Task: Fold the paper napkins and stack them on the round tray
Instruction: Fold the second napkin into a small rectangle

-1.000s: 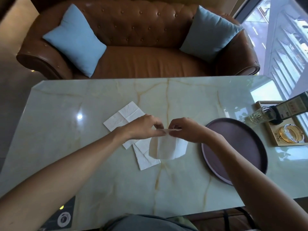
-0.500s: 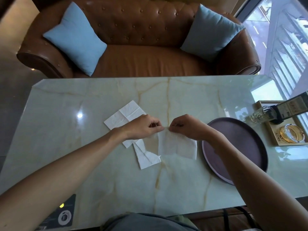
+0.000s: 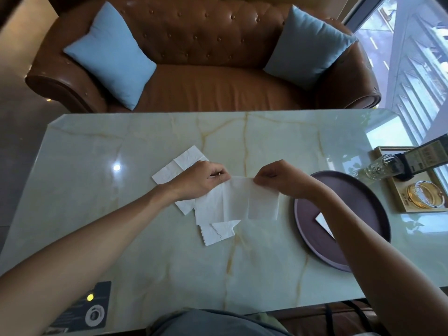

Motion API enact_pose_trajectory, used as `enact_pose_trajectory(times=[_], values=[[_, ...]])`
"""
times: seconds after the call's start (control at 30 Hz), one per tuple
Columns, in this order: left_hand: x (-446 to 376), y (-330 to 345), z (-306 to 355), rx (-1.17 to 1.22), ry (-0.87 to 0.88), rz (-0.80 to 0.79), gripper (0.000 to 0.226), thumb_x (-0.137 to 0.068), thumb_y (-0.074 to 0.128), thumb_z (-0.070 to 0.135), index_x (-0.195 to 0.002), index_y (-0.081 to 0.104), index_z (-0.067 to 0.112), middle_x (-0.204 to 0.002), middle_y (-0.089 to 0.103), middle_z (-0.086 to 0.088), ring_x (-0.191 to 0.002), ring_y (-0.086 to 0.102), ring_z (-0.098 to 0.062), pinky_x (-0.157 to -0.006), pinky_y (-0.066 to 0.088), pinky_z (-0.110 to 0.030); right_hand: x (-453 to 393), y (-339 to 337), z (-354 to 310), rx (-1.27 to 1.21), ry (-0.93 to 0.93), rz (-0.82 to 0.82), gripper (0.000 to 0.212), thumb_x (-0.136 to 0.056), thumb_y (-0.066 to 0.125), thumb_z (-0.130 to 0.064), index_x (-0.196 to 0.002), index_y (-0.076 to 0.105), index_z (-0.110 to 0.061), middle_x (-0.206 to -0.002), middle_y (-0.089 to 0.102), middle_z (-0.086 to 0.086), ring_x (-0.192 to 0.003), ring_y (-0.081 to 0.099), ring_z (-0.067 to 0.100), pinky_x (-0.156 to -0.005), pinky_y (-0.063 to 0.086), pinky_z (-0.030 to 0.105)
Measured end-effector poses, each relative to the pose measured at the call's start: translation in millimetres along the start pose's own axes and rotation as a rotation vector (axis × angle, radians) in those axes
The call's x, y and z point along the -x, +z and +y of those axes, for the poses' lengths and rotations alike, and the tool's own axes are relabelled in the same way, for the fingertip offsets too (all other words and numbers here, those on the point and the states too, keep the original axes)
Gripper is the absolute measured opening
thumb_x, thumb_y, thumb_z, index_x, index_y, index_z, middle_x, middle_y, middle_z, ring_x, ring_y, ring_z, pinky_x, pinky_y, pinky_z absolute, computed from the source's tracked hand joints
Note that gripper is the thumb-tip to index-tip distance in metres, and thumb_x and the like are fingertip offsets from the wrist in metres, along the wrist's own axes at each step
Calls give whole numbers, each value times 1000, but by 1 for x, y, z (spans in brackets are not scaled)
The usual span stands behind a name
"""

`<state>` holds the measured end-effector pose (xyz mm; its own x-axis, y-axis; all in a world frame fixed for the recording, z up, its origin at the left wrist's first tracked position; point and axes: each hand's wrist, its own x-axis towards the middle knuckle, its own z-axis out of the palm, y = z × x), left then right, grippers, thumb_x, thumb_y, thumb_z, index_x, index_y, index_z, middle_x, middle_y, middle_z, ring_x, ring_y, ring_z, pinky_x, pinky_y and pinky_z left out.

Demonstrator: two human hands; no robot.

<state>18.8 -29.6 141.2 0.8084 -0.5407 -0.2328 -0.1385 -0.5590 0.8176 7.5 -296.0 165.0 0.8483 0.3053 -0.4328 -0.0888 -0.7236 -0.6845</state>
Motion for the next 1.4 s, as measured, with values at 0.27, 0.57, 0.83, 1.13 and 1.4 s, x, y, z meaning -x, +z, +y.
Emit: enact_pose_trajectory(times=[0.27, 0.57, 0.83, 1.13, 1.4], values=[[2, -7, -3, 46, -42, -11, 26, -100, 58, 45, -92, 73, 25, -91, 73, -8, -79, 62, -19, -78, 50, -44, 14, -16, 29, -113, 35, 6, 17, -98, 64, -12, -84, 74, -6, -69, 68, 0, -61, 57, 15, -65, 48, 27], [3, -7, 13, 215, -23, 8, 21, -100, 61, 33, -97, 75, 19, -95, 76, -6, -86, 65, -10, -84, 51, -36, 7, 30, 47, -729, 229, 66, 50, -86, 70, -46, -127, 63, -16, -132, 69, 9, -118, 67, 18, -105, 50, 43], [11, -13, 17, 466, -24, 265, 27, -101, 61, 31, -93, 73, 9, -81, 60, -6, -76, 51, -18, -69, 40, -31, -4, 100, 23, -1381, 373, -161, 85, -91, 52, -72, -135, 60, 1, -129, 69, 19, -119, 68, 32, -111, 46, 54], [33, 1, -11, 542, -115, 322, 13, -100, 63, 22, -103, 74, 17, -87, 72, 5, -80, 60, -5, -74, 46, -18, -21, 75, -4, -1399, 272, 136, 9, -97, 62, -9, -91, 67, -13, -87, 73, 2, -76, 72, 15, -83, 58, 33], [69, 29, -54, 438, -328, 89, 22, -94, 71, 19, -116, 68, 21, -84, 69, -1, -72, 64, -13, -70, 52, -27, -17, 61, -11, -948, 134, 303, 5, -96, 65, -6, -97, 70, -5, -95, 72, 14, -85, 69, 24, -78, 57, 32]])
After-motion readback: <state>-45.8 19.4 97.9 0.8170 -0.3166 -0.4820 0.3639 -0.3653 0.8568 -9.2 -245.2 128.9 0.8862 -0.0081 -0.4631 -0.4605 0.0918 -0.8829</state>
